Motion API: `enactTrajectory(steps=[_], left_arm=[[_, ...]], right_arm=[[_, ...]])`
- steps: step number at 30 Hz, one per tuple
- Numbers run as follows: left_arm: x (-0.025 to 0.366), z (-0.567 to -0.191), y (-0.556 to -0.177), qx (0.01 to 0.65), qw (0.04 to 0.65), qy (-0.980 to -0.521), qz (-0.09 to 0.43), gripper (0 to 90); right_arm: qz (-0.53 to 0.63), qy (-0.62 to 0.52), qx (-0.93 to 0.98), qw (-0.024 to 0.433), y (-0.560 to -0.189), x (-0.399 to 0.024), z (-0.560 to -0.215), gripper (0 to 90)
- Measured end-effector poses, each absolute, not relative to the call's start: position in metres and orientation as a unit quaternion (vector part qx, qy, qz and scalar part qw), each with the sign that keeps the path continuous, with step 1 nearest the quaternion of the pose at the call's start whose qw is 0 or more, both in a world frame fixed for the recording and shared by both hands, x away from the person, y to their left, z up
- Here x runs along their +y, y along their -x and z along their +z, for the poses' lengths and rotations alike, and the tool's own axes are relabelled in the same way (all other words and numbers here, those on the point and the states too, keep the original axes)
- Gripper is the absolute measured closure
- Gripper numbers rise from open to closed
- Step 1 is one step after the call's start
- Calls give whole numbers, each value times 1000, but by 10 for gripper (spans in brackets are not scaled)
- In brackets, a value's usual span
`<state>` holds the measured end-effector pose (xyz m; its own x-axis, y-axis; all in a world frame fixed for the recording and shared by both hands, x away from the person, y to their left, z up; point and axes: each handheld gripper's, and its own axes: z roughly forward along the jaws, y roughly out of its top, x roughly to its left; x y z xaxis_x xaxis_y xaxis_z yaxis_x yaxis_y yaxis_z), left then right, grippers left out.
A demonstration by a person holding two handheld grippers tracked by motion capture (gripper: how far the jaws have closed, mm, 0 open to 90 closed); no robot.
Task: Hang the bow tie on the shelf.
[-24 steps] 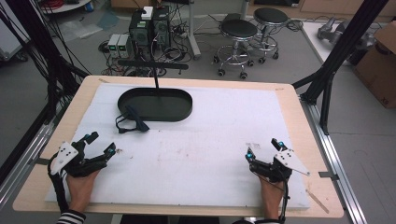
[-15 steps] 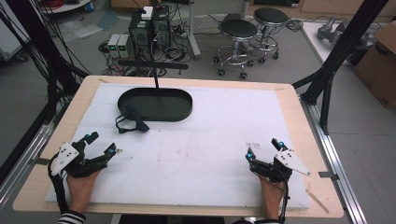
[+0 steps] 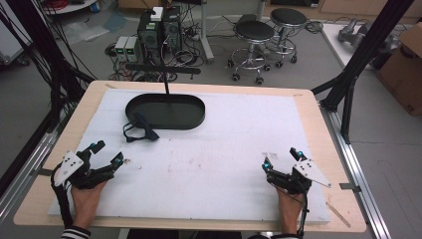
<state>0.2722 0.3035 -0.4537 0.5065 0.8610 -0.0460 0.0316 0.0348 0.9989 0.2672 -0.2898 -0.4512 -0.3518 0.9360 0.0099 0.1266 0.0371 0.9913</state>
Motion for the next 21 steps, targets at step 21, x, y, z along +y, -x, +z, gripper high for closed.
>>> enactTrajectory(steps=[21], left_arm=[[305, -442, -281, 381, 605, -620, 324, 149]], right_arm=[[541, -431, 618, 372, -267, -289, -451, 23]])
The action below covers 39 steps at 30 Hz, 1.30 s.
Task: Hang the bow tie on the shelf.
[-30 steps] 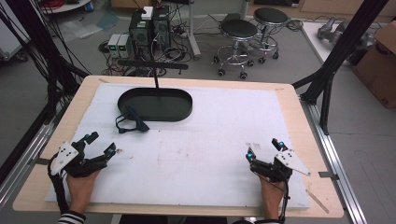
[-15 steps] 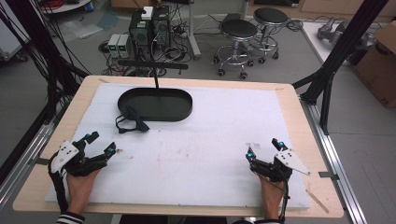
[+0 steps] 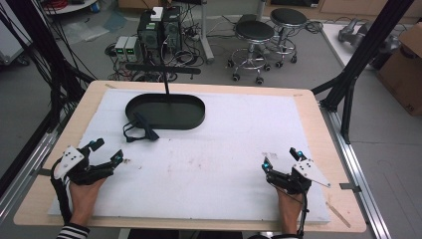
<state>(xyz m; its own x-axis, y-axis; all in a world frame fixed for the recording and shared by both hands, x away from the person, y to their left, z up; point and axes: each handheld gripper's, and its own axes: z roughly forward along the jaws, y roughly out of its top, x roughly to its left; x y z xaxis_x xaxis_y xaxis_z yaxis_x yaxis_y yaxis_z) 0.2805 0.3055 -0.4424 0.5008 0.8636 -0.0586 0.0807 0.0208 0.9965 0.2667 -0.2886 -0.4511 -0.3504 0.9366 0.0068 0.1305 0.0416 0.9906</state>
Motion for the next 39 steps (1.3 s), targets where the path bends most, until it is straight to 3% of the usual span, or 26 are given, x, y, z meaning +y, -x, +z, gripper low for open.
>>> enactTrajectory(steps=[39], left_arm=[[283, -370, -369, 425, 457, -734, 266, 150]], right_arm=[[537, -433, 622, 371, -268, -288, -451, 23]])
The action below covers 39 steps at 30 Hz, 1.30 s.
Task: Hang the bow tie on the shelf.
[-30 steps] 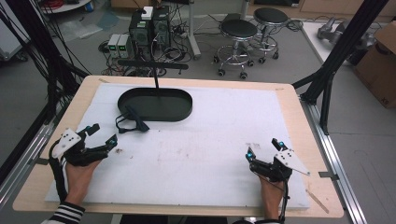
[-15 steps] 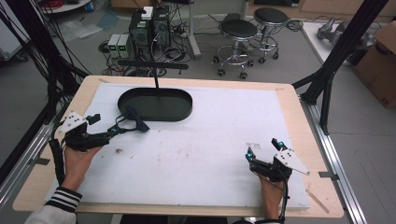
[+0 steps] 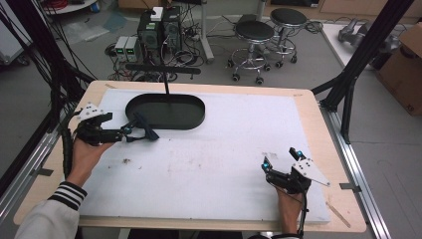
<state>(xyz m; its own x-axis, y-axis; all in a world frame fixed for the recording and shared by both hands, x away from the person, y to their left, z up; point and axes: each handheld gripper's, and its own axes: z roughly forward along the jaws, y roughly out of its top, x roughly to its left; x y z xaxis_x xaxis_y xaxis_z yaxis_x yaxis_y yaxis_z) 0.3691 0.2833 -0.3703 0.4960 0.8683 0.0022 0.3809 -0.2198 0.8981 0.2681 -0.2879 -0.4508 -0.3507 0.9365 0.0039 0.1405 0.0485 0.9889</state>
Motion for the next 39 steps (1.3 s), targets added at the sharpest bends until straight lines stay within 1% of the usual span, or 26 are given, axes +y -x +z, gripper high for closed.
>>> enactTrajectory(steps=[4, 7, 11, 17, 22, 26, 32, 39], left_arm=[[280, -367, -379, 436, 446, -738, 259, 155], [279, -366, -392, 444, 423, -749, 250, 156], [278, -365, -407, 460, 407, -751, 244, 159], [275, -371, -415, 471, 395, -756, 224, 158], [274, -375, -419, 486, 407, -746, 203, 159], [271, -381, -424, 492, 400, -751, 182, 159], [268, -384, -429, 503, 402, -745, 177, 164], [269, -391, -436, 522, 399, -737, 159, 183]], right_arm=[[537, -433, 622, 370, -268, -288, -451, 23], [536, -433, 623, 370, -268, -288, -451, 23], [534, -432, 625, 371, -269, -288, -451, 24], [533, -432, 625, 371, -269, -287, -451, 24], [533, -432, 626, 371, -269, -288, -451, 24], [532, -434, 625, 371, -269, -287, -451, 24], [536, -433, 623, 371, -269, -288, -451, 24], [537, -435, 621, 371, -268, -288, -451, 24]])
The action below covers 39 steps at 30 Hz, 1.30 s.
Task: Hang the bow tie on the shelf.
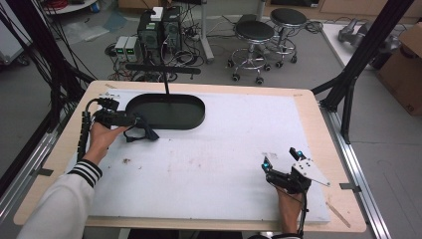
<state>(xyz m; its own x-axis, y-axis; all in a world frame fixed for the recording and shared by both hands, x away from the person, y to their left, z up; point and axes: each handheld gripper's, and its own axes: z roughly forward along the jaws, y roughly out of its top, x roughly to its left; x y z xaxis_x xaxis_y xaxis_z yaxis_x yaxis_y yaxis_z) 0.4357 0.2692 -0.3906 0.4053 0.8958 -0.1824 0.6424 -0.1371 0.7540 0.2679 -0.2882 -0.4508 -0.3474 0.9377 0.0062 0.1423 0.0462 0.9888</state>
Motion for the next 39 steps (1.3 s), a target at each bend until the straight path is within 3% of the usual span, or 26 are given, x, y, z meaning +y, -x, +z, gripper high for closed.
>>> enactTrajectory(steps=[23, 39], left_arm=[[251, -390, -451, 529, 345, -762, 142, 253], [247, -395, -452, 529, 344, -764, 134, 497]], right_arm=[[541, -431, 618, 374, -267, -289, -451, 24], [543, -431, 616, 375, -266, -289, -451, 24]])
